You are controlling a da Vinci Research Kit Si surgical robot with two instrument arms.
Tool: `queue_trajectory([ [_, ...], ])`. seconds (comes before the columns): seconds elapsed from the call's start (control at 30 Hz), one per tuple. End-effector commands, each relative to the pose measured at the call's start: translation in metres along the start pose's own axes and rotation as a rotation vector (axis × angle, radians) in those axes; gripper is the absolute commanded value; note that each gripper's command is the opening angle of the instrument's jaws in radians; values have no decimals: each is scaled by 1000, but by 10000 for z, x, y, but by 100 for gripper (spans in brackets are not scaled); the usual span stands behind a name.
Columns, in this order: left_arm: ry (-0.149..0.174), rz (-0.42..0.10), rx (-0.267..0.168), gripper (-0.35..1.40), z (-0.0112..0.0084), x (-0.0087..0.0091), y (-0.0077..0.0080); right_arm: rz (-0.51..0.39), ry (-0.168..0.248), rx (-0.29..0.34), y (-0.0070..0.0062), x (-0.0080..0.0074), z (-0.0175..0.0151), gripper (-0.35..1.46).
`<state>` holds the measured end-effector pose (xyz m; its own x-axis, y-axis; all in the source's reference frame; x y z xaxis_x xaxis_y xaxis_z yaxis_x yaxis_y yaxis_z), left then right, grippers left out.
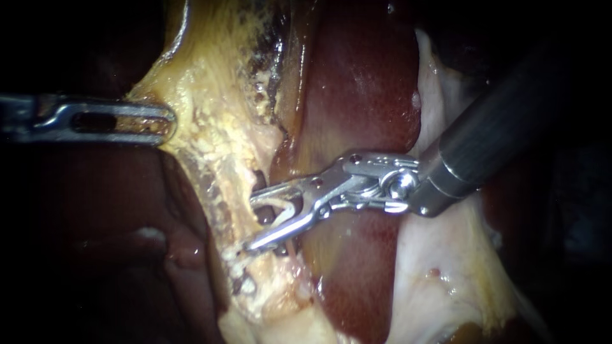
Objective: Clipping third clip left tube
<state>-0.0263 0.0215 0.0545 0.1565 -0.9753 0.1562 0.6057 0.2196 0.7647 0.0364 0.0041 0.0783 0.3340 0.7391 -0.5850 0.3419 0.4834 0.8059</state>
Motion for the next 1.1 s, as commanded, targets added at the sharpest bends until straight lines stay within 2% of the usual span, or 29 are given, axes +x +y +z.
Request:
queue_trajectory([
  [0.03, 0, 0, 1, -35, 0, 0, 1, 7, 9, 15, -3, 2, -1, 56],
  [0.23, -2, 1, -1, -35, -1, 0, 7, 32, 24, 75, -9, 4, 0, 55],
  [0.6, -11, 4, -6, -35, 5, 0, 29, 71, 43, 144, -20, 7, 5, 55],
  [0.87, -10, 5, -9, -35, 7, 1, 30, 96, 69, 217, -27, 15, 32, 54],
  [1.1, -10, 4, -10, -35, 8, 1, 30, 115, 85, 267, -32, 19, 42, 53],
])
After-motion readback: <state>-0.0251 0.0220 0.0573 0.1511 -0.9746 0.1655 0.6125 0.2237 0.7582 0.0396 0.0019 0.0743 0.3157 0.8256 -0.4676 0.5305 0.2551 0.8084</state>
